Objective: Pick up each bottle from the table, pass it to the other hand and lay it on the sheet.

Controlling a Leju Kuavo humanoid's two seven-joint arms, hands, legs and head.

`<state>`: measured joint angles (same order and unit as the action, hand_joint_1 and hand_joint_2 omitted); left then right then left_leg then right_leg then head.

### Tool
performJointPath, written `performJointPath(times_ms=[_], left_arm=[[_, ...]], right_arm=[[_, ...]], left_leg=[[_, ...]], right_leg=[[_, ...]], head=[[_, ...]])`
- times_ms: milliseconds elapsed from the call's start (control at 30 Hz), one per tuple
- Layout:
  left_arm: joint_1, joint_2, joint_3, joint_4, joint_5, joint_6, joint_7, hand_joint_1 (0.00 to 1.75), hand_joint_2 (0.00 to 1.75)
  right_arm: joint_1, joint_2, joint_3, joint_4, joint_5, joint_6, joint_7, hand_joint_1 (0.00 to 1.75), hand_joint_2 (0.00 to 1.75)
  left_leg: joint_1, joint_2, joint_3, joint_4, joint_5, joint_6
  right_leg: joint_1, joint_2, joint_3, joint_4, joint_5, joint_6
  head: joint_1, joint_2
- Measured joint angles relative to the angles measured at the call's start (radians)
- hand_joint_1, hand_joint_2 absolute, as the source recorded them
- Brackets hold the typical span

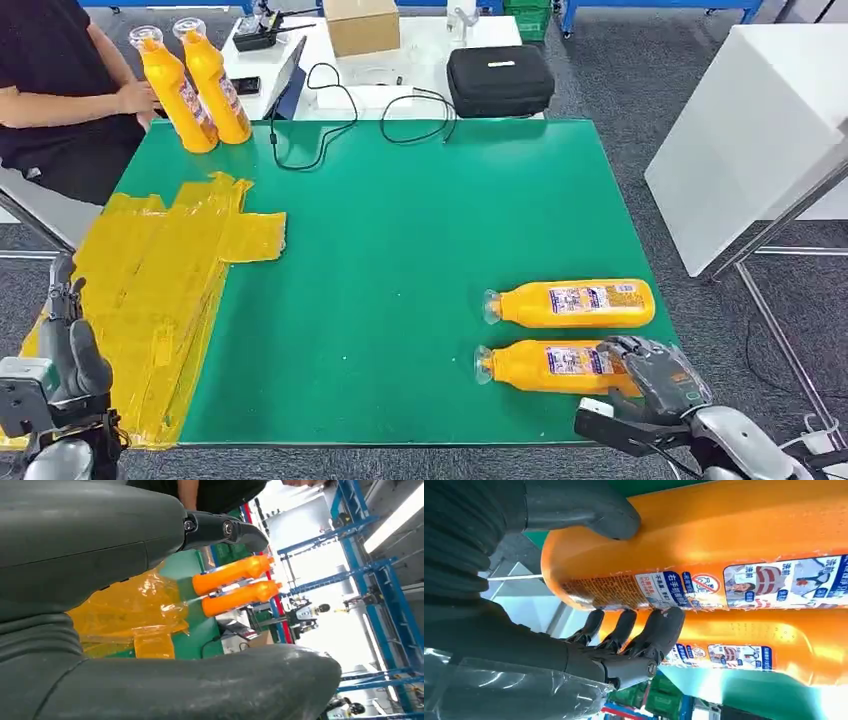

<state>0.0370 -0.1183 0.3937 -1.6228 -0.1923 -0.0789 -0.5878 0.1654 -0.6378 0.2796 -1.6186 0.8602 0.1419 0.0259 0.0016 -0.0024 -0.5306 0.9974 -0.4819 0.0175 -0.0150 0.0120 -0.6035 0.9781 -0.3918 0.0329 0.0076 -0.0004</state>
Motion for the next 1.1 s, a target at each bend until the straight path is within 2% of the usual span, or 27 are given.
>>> performJointPath(times_ms=[433, 700, 733, 767, 1100], left_arm=[[-0.002, 0.001, 0.012, -0.02, 0.035, -0.028, -0.004, 0.0, 0.0], [-0.005, 0.001, 0.015, -0.025, 0.039, -0.036, -0.002, 0.0, 0.0], [-0.005, 0.002, 0.015, -0.025, 0.039, -0.036, -0.002, 0.0, 0.0], [-0.006, 0.002, 0.015, -0.025, 0.04, -0.036, -0.002, 0.0, 0.0], [-0.016, 0.008, 0.03, -0.025, 0.053, -0.047, 0.0, 0.0, 0.0]], right_arm=[[-0.072, 0.016, 0.079, 0.128, 0.077, 0.015, 0.039, 0.0, 1.75], [-0.125, 0.033, 0.103, 0.2, 0.09, 0.022, 0.032, 0.02, 1.75], [-0.127, 0.035, 0.104, 0.204, 0.091, 0.023, 0.031, 0.37, 1.75], [-0.129, 0.036, 0.105, 0.208, 0.091, 0.023, 0.03, 1.73, 1.75], [-0.15, 0.039, 0.101, 0.236, 0.051, 0.053, -0.016, 1.75, 1.75]], left_leg=[[0.001, 0.0, 0.005, 0.0, -0.001, 0.001], [0.004, 0.012, 0.018, -0.001, -0.007, 0.001], [0.004, 0.013, 0.02, -0.001, -0.007, 0.002], [0.004, 0.014, 0.021, -0.001, -0.007, 0.002], [0.004, 0.017, 0.023, -0.001, -0.007, 0.003]], right_leg=[[0.001, 0.0, 0.007, -0.003, -0.002, 0.003], [0.004, 0.011, 0.02, -0.009, -0.002, 0.003], [0.004, 0.012, 0.021, -0.009, -0.002, 0.003], [0.004, 0.012, 0.022, -0.009, -0.002, 0.003], [0.004, 0.017, 0.025, -0.011, 0.001, 0.001]], head=[[0.0, 0.0], [0.001, 0.0], [0.0, 0.0], [0.0, 0.0], [0.0, 0.0]])
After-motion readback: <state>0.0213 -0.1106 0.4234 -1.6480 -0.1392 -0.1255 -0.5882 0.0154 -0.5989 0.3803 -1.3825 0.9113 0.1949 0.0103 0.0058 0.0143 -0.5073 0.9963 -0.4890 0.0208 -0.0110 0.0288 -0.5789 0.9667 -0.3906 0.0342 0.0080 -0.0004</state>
